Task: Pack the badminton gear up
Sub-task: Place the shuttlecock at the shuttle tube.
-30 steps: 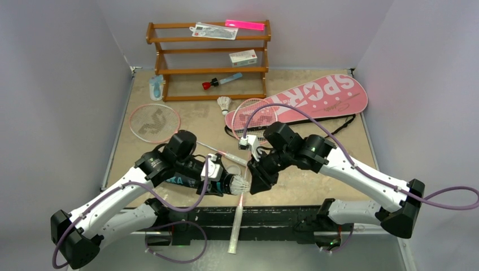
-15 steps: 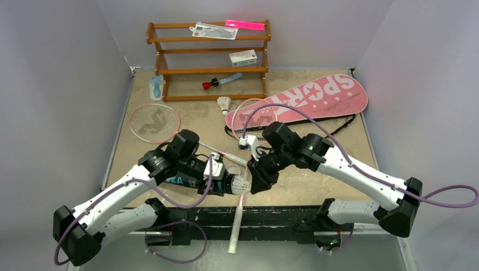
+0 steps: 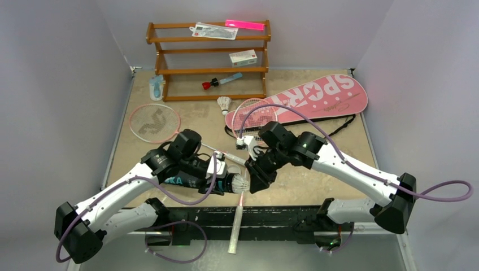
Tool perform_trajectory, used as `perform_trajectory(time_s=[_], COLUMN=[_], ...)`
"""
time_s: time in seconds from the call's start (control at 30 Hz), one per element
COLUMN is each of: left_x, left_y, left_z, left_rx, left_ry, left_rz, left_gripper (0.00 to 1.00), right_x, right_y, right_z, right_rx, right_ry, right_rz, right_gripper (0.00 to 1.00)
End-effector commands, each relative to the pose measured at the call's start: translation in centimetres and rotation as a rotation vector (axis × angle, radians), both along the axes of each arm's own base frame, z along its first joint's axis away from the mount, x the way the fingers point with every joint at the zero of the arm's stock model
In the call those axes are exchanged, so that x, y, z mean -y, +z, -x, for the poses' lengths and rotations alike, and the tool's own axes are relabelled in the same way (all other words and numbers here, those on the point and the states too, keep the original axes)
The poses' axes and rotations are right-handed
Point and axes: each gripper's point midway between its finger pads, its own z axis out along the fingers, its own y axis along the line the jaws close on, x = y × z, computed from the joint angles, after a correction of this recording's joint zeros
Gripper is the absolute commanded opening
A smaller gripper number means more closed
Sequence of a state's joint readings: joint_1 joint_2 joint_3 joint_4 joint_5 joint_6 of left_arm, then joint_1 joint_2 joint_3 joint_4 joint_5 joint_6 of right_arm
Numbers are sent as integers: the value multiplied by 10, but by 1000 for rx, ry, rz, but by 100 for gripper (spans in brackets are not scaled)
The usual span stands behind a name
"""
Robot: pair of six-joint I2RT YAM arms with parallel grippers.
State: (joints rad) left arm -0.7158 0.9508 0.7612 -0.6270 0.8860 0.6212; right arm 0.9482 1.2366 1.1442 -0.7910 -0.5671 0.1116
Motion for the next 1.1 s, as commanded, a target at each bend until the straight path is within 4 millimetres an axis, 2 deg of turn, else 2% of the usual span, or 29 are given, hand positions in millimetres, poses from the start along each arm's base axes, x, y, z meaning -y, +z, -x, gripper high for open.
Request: perform_trajectory(time_s=[0.0, 0.6, 0.73, 0.93, 1.07], left_x=[8, 10, 10, 11, 11], left_y=[10, -10, -10, -9, -9], left_z=[-3, -5, -4, -4, -5], left_rx=[0, -45, -46, -44, -45], left_ry=[-14, 3, 0, 2, 3], left_rz=[26, -62, -62, -60, -62], left_gripper=[40, 40, 40, 39, 39], right_x=[-5, -16, -18, -26, -31], right_y=[8, 5, 8, 16, 16], right_z=[-3, -7, -7, -6, -8], right_rx=[12, -10, -11, -34, -43], right_ry=[18, 59, 62, 57, 53], right_rz=[-12, 5, -10, -47, -55], right_gripper=[0, 0, 7, 7, 14])
